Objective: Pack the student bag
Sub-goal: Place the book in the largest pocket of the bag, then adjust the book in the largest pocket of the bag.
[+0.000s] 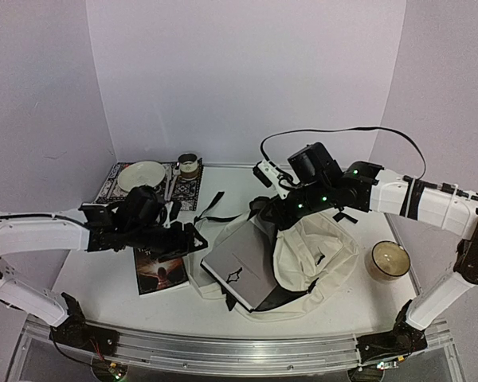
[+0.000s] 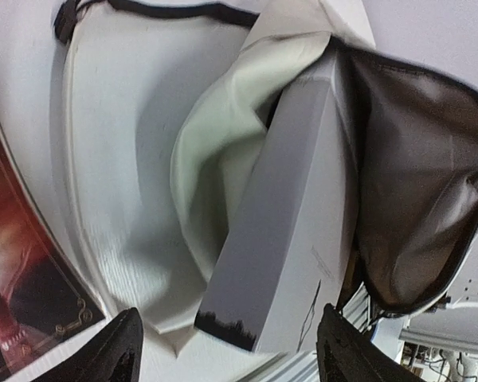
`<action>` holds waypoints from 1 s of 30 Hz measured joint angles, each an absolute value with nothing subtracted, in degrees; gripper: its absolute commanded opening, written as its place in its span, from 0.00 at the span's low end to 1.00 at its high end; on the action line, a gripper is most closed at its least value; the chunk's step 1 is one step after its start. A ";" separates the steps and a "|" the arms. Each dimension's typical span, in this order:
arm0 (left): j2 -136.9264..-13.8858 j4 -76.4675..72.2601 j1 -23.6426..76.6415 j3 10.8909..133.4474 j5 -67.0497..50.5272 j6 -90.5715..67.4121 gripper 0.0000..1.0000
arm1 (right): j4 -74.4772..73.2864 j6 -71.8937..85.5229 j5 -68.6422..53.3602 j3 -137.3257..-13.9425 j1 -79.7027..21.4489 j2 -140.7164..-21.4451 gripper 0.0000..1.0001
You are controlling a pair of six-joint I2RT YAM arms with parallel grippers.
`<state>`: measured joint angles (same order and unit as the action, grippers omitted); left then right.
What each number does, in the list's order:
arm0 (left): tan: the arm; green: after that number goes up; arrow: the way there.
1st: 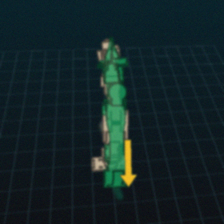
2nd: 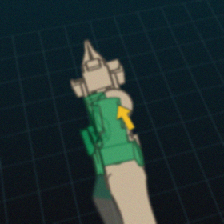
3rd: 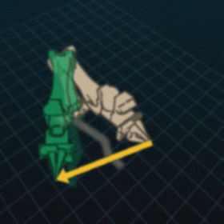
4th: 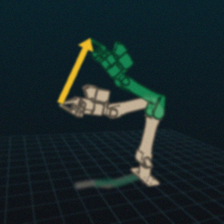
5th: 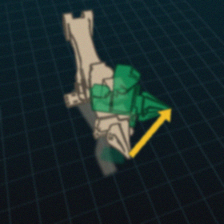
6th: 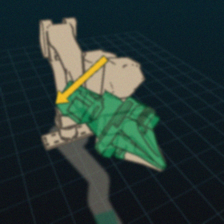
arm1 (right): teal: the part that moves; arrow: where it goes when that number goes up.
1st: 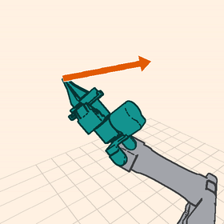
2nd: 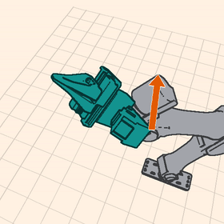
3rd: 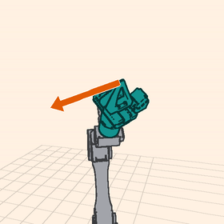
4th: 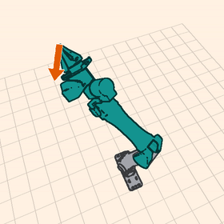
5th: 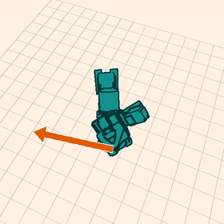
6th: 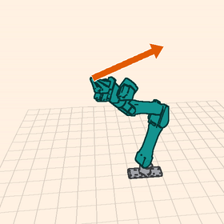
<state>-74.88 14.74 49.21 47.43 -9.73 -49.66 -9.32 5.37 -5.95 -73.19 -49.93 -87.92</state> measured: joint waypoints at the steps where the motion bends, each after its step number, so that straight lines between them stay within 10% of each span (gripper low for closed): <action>1: -72.89 14.57 50.59 45.14 -8.81 -51.48 0.76 | -9.32 5.37 -5.94 -73.19 -49.93 -87.92 0.00; 13: -69.72 1.88 58.28 33.45 -5.67 -64.46 0.74 | -9.01 5.88 -5.96 -73.19 -49.93 -87.94 0.00; 30: -84.01 -5.52 59.20 42.43 -5.41 -61.59 0.43 | -8.47 6.92 -8.37 -72.95 -50.00 -87.94 0.00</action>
<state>-84.01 -5.52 59.20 42.43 -5.41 -61.59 -8.47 6.92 -8.37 -72.95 -50.00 -87.94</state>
